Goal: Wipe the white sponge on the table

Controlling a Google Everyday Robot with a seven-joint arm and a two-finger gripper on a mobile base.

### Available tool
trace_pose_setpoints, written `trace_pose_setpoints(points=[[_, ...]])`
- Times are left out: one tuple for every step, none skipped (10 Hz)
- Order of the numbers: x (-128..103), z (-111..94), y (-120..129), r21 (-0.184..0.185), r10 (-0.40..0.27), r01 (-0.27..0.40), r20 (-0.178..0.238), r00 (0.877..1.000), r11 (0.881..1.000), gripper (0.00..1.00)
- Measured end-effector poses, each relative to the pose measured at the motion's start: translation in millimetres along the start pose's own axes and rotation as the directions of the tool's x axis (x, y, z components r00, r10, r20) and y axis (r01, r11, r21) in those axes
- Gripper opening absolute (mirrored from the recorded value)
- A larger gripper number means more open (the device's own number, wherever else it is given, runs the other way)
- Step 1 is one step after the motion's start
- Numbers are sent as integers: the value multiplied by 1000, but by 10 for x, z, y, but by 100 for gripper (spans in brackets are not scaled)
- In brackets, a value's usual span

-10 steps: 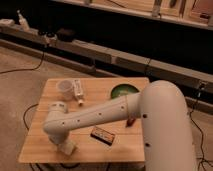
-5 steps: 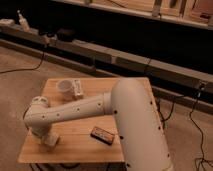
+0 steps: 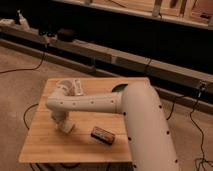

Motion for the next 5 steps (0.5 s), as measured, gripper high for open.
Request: trace_pose_setpoints(points=[[-246, -32, 81, -9, 37, -37, 26, 999, 999, 31], [-402, -39, 56, -7, 47, -47, 42, 998, 999, 31], [-581, -43, -33, 5, 54, -54, 60, 997, 999, 31], [-736, -42, -171, 21, 51, -53, 76, 996, 998, 31], [-802, -41, -264, 28, 47, -49, 85, 995, 998, 31]])
